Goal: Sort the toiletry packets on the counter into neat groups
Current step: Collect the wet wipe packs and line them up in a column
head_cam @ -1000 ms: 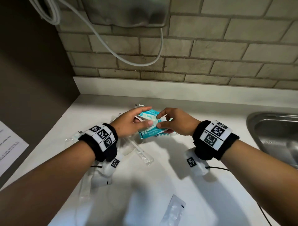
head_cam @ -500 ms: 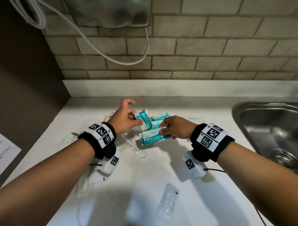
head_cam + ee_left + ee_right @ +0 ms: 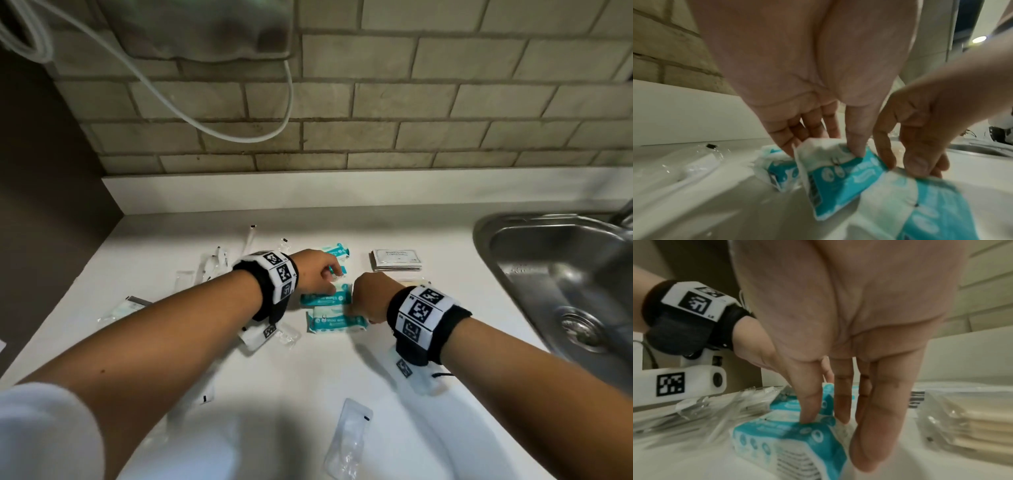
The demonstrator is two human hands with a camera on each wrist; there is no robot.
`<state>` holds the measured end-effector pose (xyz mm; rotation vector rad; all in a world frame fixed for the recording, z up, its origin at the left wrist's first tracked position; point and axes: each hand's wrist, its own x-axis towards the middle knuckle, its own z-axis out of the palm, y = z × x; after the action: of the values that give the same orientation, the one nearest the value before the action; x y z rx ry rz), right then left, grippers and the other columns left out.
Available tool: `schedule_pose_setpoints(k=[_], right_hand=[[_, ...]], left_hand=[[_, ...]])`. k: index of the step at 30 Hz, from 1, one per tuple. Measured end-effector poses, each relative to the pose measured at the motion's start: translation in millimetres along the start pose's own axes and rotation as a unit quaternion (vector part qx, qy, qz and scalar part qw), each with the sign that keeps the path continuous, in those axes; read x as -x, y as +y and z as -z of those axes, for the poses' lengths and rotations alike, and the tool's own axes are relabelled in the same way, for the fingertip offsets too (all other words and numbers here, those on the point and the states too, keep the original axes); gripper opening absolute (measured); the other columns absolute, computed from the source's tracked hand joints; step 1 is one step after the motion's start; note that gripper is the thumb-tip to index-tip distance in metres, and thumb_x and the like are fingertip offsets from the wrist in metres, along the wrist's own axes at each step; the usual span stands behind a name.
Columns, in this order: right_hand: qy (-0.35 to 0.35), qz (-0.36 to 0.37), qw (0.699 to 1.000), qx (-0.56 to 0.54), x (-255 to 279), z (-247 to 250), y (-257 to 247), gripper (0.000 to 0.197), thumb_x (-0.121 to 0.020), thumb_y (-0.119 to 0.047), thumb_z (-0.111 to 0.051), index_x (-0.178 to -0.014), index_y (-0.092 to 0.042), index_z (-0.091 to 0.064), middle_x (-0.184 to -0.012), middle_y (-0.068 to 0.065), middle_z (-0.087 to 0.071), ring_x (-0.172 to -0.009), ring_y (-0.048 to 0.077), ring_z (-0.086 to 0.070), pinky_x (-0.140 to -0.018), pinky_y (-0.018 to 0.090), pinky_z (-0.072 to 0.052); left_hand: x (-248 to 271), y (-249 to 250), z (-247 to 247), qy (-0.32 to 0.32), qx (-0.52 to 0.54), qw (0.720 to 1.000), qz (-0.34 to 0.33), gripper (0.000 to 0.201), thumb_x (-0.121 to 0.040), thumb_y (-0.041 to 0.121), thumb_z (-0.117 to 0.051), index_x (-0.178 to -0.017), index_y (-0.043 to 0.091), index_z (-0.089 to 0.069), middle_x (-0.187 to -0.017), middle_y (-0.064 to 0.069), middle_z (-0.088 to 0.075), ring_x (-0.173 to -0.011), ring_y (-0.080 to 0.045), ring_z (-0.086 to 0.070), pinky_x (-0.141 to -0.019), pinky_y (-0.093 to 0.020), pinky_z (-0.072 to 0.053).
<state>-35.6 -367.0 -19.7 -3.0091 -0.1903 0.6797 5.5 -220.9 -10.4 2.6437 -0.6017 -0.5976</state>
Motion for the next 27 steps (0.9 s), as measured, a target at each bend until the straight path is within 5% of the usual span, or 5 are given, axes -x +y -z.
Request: schedule_pose_setpoints(k=[5,9,13,19,27], right_hand=[[0.035,-0.005,0.999,-0.042,-5.6,8.8,3.5,0.04,-0.085,-0.044,-0.066,-0.065,-0.014,-0.047,-0.068,-0.002,-0.051,-0.063,0.014,-0.051,-0.048,0.023,-0.033],[0.08,0.04,0.992,-0.088,-14.6,30.4,7.0,0.037,-0.089,-0.037,-0.063,-0.117,-0.013,-0.06,-0.115,0.005,-0.064,-0.102,0.022,-0.06,-0.084,0.03,-0.05],[0.094,0.081,0.989,-0.074,-39.3,50.1,4.9,0.042,-0.094,-0.026,-0.057,-0.135,-0.016,-0.052,-0.137,0.005,-0.056,-0.123,0.024,-0.053,-0.102,0.034,-0.044],[0.042,0.118,0.992,-0.002,-71.4,56.8,-10.2,0.043,-0.094,-0.018,-0.055,-0.137,-0.018,-0.052,-0.135,0.007,-0.056,-0.123,0.027,-0.053,-0.101,0.034,-0.043],[0.039,0.135,0.99,0.009,-90.3,46.9,-3.6,0.047,-0.089,-0.021,-0.063,-0.136,-0.022,-0.054,-0.132,0.009,-0.051,-0.121,0.028,-0.052,-0.101,0.035,-0.044]], left_hand=[[-5.2,-3.8,-0.8,0.066,-0.016,0.998,-0.011,0.031,-0.086,0.032,-0.069,-0.114,0.02,-0.067,-0.114,0.002,-0.061,-0.103,-0.016,-0.058,-0.085,-0.025,-0.044],[-7.4,-26.2,15.4,0.155,0.06,0.985,0.054,0.029,-0.086,0.029,-0.069,-0.112,0.017,-0.064,-0.111,-0.003,-0.064,-0.091,-0.016,-0.058,-0.077,-0.024,-0.043],[-9.7,-39.1,16.3,0.088,0.065,0.985,0.137,0.054,-0.077,0.033,-0.079,-0.123,0.018,-0.056,-0.117,0.0,-0.062,-0.096,-0.015,-0.058,-0.08,-0.023,-0.044],[-18.6,-40.4,4.1,0.089,0.181,0.967,0.156,0.055,-0.074,0.02,-0.083,-0.119,0.018,-0.052,-0.102,0.003,-0.055,-0.072,-0.004,-0.051,-0.041,-0.008,-0.038],[-33.3,-43.6,-1.0,0.111,0.343,0.914,0.184,0.034,-0.078,0.006,-0.078,-0.103,0.008,-0.055,-0.083,-0.005,-0.059,-0.061,-0.018,-0.062,-0.058,-0.028,-0.057]])
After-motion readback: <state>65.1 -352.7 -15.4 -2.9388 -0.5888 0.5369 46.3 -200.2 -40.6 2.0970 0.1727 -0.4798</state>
